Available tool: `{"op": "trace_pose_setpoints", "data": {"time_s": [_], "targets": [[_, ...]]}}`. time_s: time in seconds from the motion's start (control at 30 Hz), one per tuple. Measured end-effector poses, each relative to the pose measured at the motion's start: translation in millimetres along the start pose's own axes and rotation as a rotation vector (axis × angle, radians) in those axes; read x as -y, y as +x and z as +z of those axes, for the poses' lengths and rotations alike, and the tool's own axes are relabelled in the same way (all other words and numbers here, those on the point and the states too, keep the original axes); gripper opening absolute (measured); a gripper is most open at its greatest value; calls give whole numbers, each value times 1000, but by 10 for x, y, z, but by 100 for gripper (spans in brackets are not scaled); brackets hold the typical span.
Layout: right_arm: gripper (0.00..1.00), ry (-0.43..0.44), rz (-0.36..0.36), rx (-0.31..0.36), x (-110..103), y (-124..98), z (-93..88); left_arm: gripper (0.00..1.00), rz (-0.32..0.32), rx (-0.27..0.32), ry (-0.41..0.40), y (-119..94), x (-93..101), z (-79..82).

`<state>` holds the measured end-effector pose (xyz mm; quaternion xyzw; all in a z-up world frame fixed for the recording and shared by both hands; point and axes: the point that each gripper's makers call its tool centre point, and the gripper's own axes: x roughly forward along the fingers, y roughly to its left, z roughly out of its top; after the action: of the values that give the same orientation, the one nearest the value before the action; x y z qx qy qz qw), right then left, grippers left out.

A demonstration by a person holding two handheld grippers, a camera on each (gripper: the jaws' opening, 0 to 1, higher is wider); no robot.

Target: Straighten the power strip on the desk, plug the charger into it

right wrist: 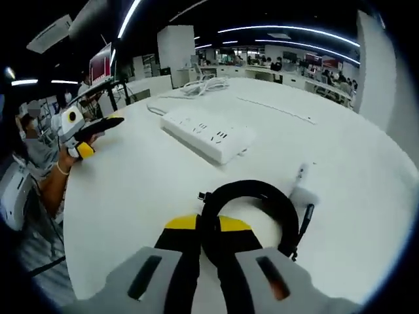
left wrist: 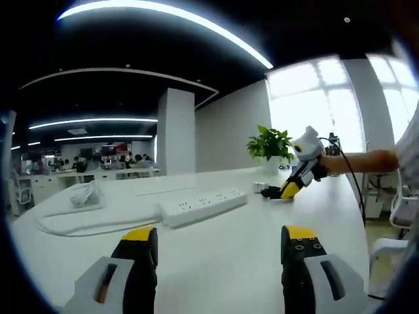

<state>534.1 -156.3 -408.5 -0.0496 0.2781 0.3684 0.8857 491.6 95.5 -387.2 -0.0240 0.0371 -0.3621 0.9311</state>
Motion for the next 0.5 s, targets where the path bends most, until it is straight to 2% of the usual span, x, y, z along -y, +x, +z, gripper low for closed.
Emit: {"op": "trace_pose_setpoints", "data": {"time_s": [0.1,0.17,0.27,0.43,0.5], "targets": [[7,85,5,83,-31,2,91,77,17,6,-22,-3,-35,4],[6,168,23,153,-73,-16,180,77,46,-9,-1,0,-72,-17],[6,289,42,255,-99,-54,328,77,44,-21,17,9,-58,-34],[6,384,63,397,-174,-109,552,77,41,-28,19,12,-57,-48],[6,411,66,432,-157,-121,605,77,41,-27,14,10,-60,-48]]}}
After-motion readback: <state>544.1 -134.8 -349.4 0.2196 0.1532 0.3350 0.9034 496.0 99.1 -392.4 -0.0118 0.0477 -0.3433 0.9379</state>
